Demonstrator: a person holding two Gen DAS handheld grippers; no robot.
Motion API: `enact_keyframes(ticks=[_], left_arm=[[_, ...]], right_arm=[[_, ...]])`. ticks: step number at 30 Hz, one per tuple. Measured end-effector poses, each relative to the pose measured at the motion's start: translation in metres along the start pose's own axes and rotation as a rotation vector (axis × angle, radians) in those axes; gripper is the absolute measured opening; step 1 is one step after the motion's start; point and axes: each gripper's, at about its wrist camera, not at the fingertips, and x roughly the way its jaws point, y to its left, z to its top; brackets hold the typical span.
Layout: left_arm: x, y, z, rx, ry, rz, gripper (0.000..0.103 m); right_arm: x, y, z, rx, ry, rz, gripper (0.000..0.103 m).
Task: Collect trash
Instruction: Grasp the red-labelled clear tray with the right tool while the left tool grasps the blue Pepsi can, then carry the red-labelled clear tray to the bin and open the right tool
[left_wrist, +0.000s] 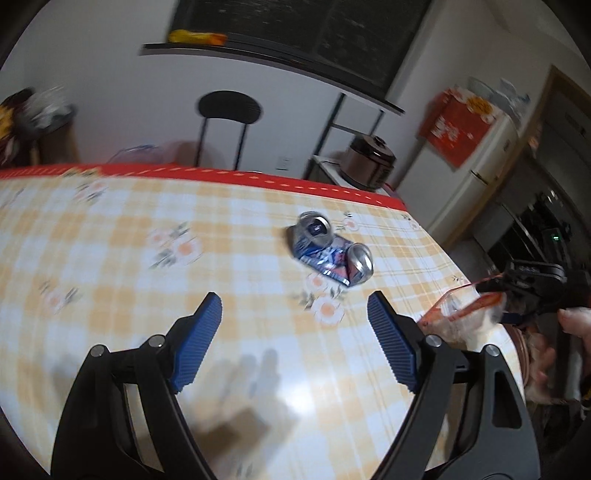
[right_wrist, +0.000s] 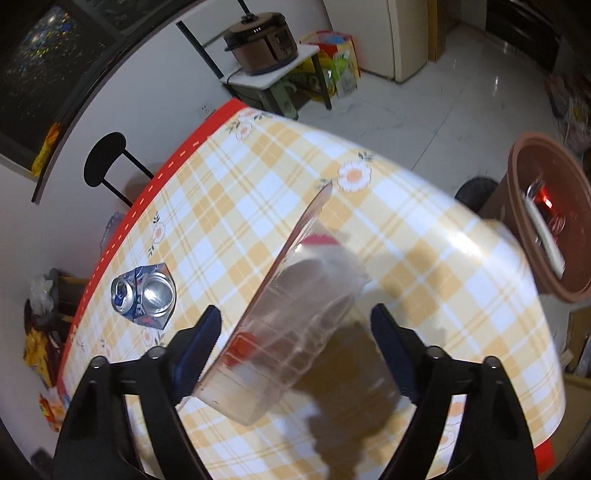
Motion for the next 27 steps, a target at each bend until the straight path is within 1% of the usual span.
enact_keyframes(ticks=[2,3,4,7,11,14,17,22,24,26,27], left_arm=[[0.027,-0.006,0.011,0.051,0.019,-0.013,0.081],[0.042,-0.010,0.017,0.079,0.031,-0.015,0.081],[0.051,-0.013,0.021,0.098,0.038,-0.018,0.081],[0.084,-0.017,0.035,0.126,0.059,-0.022,0.081],[0.123,-0.012,0.051,0.080,0.092,-0.043,0.081],[0.145,-0.017,0.058,0.096,0.108,-0.032,0.081],[0.164,-0.025,0.062,0.130,0.122,-0.013,0.081],[0.182,-0.032,0.064,0.149,0.140,0.017,0.080],[0.189,-0.034,0.065,0.149,0.155,0.027,0.077],[0.196,-0.035,0.064,0.145,0.178,0.046,0.067],[0.199,-0.034,0.064,0.133,0.189,0.052,0.064]], right_arm=[[0.001,-0.002,-0.002,0.007,0.013,0.000,0.056],[0.002,-0.004,-0.003,0.017,0.025,0.005,0.053],[0.002,-0.006,-0.004,0.024,0.029,0.014,0.047],[0.001,-0.010,-0.005,0.035,0.032,0.033,0.046],[-0.004,-0.017,-0.005,0.047,0.024,0.056,0.045],[-0.007,-0.024,-0.005,0.056,0.017,0.063,0.043],[-0.009,-0.032,-0.004,0.069,0.011,0.069,0.042],[-0.010,-0.038,-0.003,0.069,-0.006,0.075,0.041],[-0.011,-0.039,-0.003,0.069,-0.008,0.079,0.041],[-0.011,-0.040,-0.003,0.069,-0.008,0.080,0.041],[-0.012,-0.040,-0.003,0.069,-0.007,0.081,0.041]])
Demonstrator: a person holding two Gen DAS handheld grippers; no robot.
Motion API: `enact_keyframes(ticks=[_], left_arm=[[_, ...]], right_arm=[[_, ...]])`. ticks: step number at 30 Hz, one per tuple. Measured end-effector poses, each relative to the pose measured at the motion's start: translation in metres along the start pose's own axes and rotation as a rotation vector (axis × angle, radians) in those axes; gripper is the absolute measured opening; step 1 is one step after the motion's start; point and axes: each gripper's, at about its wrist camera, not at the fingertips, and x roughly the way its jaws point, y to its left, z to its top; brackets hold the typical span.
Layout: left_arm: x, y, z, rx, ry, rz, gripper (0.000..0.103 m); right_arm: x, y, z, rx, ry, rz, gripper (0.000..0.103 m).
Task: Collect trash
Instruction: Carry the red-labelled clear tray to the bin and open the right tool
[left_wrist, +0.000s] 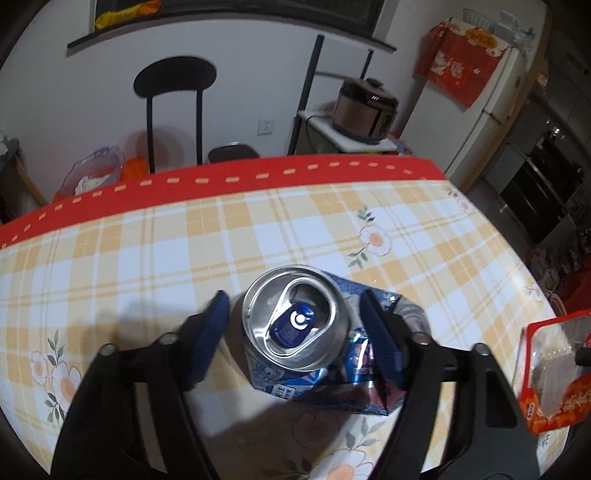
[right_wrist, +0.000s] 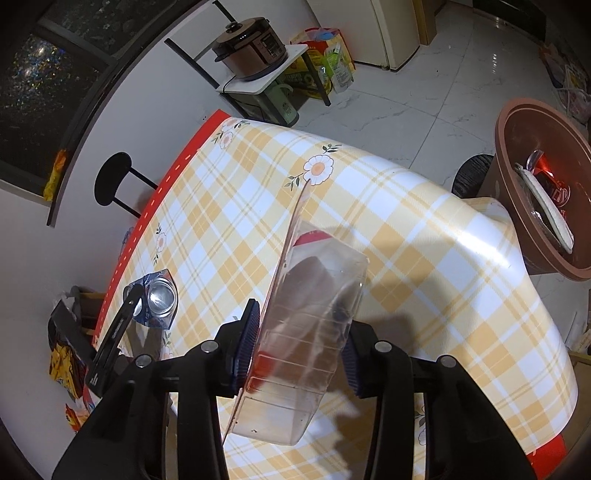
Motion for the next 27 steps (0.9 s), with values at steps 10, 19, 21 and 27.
enact_keyframes(ticks=[10,19,21,27], left_arm=[[-0.023,0.005,-0.017,0.000,-0.007,-0.002,0.055],[-0.102,0.007,-0.043,0.017,-0.074,0.001,0.055],[-0.123,0.008,-0.049,0.009,-0.091,0.005,0.055],[-0.178,-0.001,-0.068,0.010,-0.138,0.033,0.055]], right_arm=[[-0.008,0.005,-0.007,-0.029,-0.011,0.025,0.040],[-0.029,0.009,-0.016,-0.057,-0.026,0.075,0.039],[-0.035,0.009,-0.018,-0.062,-0.032,0.087,0.039],[-0.052,0.003,-0.022,-0.060,-0.044,0.138,0.039]])
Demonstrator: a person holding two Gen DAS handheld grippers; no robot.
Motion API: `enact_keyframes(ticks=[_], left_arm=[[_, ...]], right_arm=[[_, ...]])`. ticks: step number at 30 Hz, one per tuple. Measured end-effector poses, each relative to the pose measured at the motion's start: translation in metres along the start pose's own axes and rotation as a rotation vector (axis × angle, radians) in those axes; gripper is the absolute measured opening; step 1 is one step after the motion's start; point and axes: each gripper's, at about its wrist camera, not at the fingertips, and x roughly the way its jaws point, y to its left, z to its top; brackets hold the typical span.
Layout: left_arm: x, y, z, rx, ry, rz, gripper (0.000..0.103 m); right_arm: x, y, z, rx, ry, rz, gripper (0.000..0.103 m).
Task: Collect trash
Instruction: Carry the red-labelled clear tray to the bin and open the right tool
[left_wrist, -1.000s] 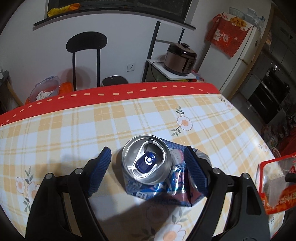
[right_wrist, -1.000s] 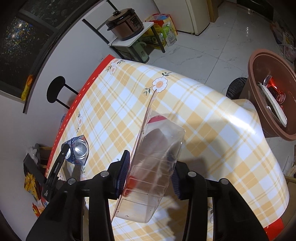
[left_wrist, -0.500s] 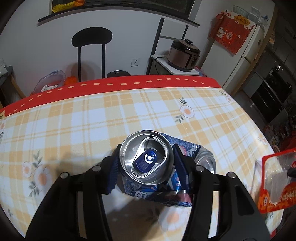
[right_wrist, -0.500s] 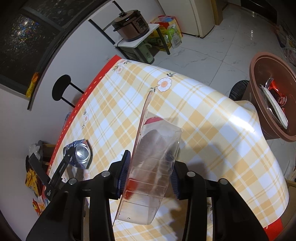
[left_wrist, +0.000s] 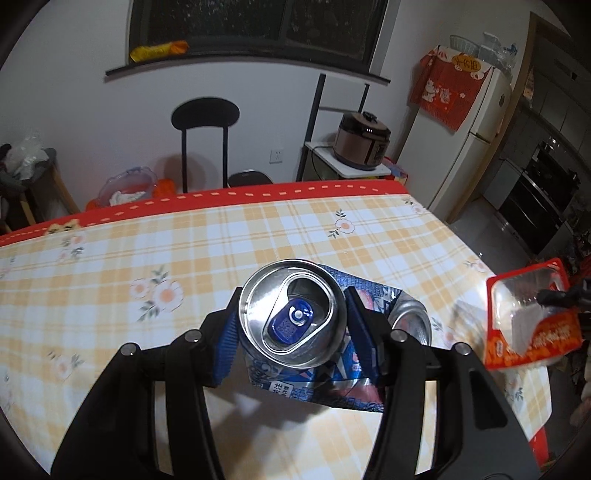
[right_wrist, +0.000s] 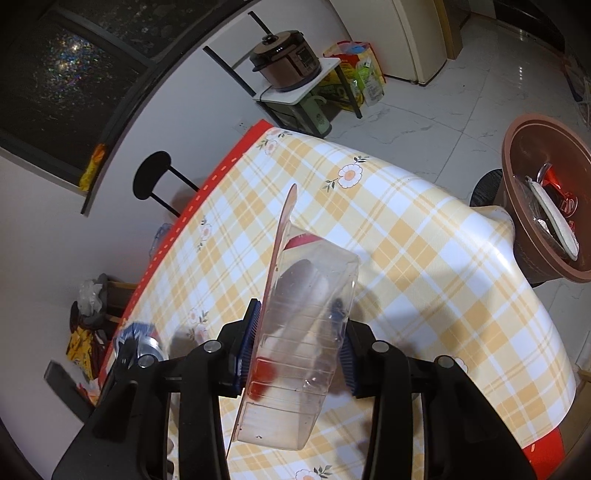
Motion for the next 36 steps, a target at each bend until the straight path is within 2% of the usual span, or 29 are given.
enact_keyframes(ticks=[6,11,20,30,36], left_arm=[[-0.053,-0.016,-0.014,-0.010,-0.033,0.033,0.055],[-0.088,-0.046,-0.024,-0.025,-0.060,0.055,0.055],[-0.133,-0.128,-0.042,-0.106,-0.100,0.078,0.055],[-0.142,-0.239,-0.051,-0.124,-0.141,0.049,0.055],[-0.145,-0.281,-0.052,-0.127,-0.168,0.038,0.055]], right_arm=[[-0.019,-0.012,-0.002,0.009,-0.006,0.050,0.039],[-0.039,-0.032,0.003,0.004,-0.008,0.082,0.039],[-0.078,-0.112,0.037,0.009,-0.010,0.093,0.039],[-0.126,-0.241,0.104,0.012,-0.064,-0.050,0.039],[-0.135,-0.282,0.137,-0.074,-0.082,-0.172,0.039]])
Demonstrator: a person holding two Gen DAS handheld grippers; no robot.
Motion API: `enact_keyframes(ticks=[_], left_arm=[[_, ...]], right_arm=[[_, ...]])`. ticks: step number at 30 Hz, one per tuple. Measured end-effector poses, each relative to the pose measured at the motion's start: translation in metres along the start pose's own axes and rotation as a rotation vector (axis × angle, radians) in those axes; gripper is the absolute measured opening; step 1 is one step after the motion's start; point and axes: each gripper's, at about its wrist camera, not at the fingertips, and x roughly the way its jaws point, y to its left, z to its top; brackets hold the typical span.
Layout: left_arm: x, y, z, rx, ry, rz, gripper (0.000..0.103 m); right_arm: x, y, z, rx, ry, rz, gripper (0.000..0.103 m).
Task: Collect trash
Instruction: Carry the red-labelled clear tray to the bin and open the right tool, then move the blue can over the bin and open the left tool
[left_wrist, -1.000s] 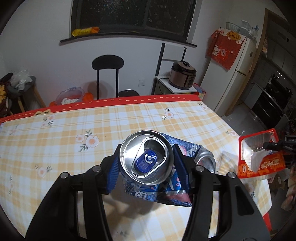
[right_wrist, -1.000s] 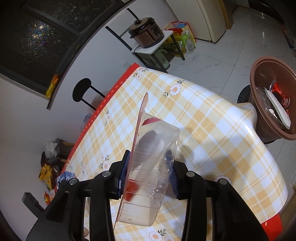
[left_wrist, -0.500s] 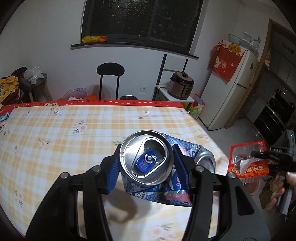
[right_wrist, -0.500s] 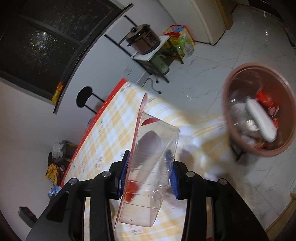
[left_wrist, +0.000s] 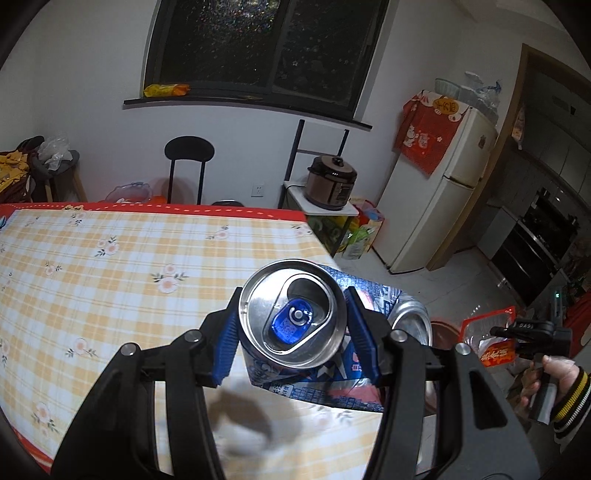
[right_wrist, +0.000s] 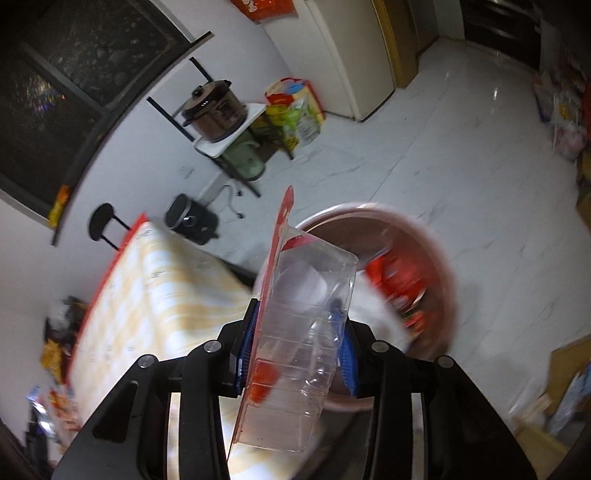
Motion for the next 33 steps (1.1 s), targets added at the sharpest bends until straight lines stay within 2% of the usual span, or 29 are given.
enact_keyframes(ticks=[9,12,13,14,17,21,25,33], left_arm=[[0.003,-0.030,-0.006,-0.004,-0.008,-0.014,0.055],[0.005,-0.036,-0.009,0.004,-0.002,-0.015,0.055],[0.005,-0.038,-0.010,0.005,0.000,-0.016,0.055],[0.005,-0.039,-0.010,0.007,0.001,-0.016,0.055],[0.005,-0.045,-0.010,0.022,0.004,-0.019,0.055],[0.004,-0.054,-0.007,0.046,0.001,-0.029,0.055],[0.007,-0.068,-0.003,0.073,0.002,-0.049,0.055],[0.026,-0.109,0.001,0.143,0.027,-0.112,0.055]], right_arm=[[0.011,-0.022,0.017,-0.236,0.033,-0.156,0.039],[0.020,-0.017,0.018,-0.302,0.046,-0.169,0.041],[0.023,-0.016,0.019,-0.312,0.053,-0.165,0.054],[0.025,-0.014,0.019,-0.318,0.059,-0.146,0.073],[0.023,-0.003,0.020,-0.326,0.047,-0.113,0.090],[0.008,0.004,0.021,-0.303,0.015,-0.046,0.097],[-0.013,0.002,0.023,-0.278,-0.029,0.000,0.098],[-0.078,-0.009,0.015,-0.302,-0.203,0.049,0.098]])
